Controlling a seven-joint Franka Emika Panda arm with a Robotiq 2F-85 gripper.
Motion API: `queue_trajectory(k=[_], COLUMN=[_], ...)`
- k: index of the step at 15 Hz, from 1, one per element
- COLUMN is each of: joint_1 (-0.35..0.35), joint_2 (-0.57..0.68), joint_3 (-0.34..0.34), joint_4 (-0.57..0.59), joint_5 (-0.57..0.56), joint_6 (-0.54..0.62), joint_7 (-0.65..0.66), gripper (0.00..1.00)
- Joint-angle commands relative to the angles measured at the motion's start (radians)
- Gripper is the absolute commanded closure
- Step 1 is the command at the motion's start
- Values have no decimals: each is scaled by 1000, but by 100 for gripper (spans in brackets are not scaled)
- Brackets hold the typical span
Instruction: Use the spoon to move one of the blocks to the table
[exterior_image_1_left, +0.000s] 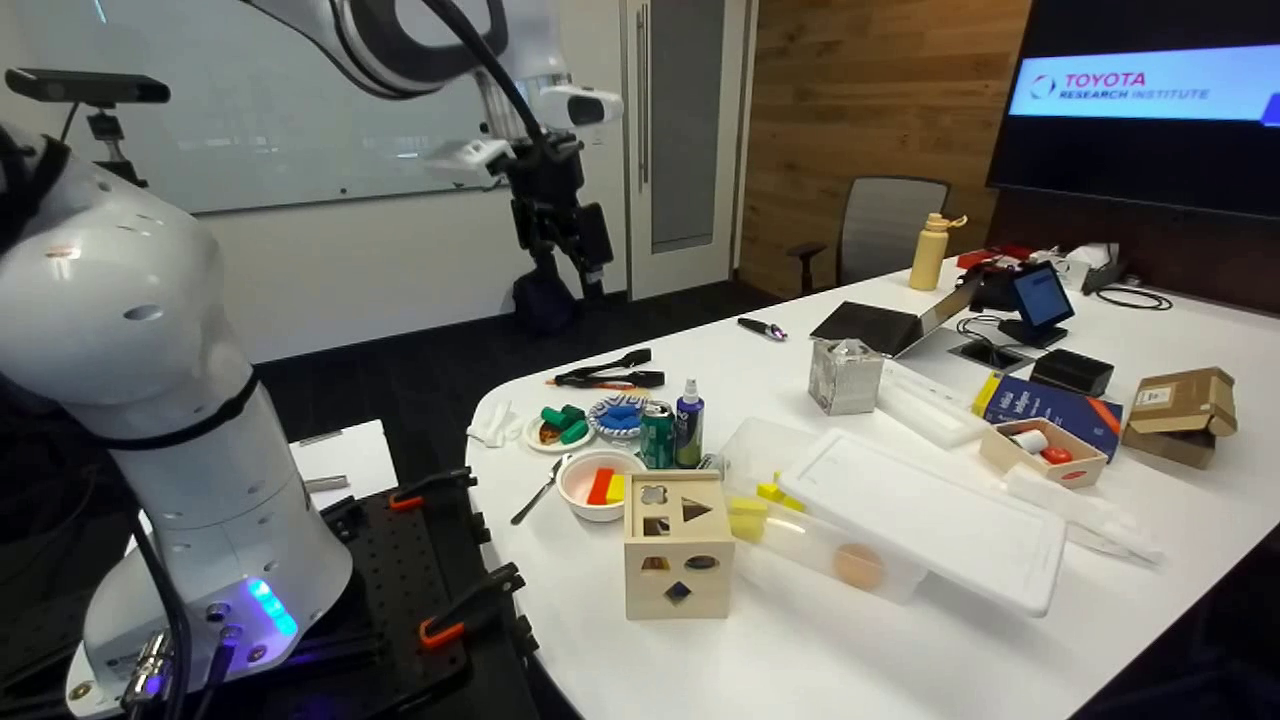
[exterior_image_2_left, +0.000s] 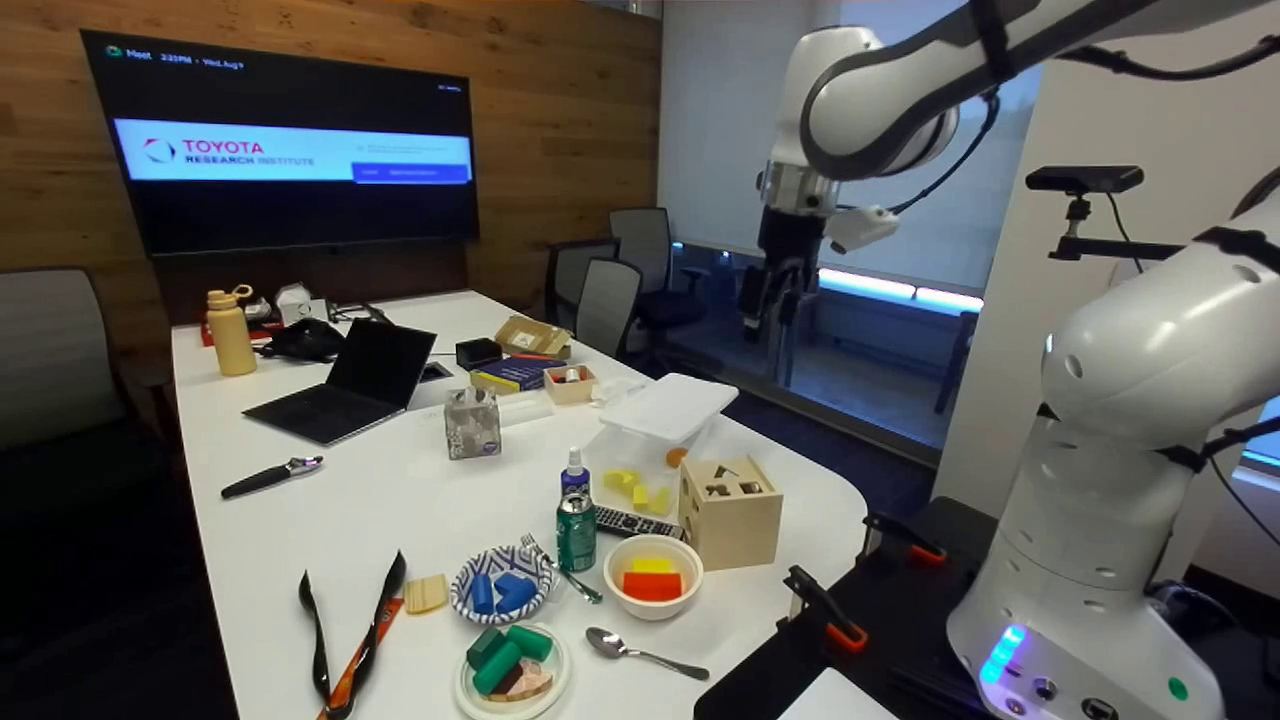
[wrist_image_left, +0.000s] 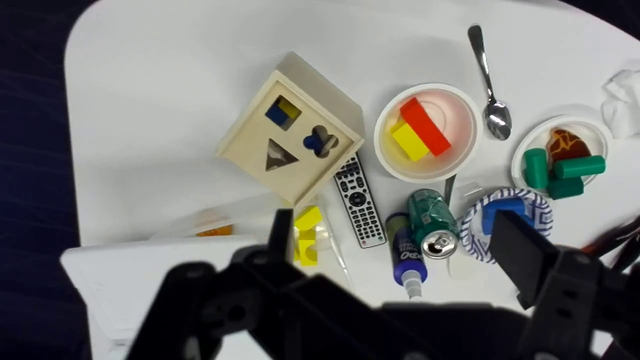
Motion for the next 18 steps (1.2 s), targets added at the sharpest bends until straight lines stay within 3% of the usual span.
queue_trajectory(k=[1,6,10,12,14,18], joint_1=[77,182,188,161,139,172], joint_2=[255,600,866,1004,1144,1305], joint_3=[41,94,168,230,279,271], joint_4=[6,57,113,165,226,291], joint_5=[57,189,277,342,339,279], joint_6=[210,391,544,610,679,760], joint_7=[6,-13,-7,-33,-2,91], gripper=[0,0,0,0,0,0])
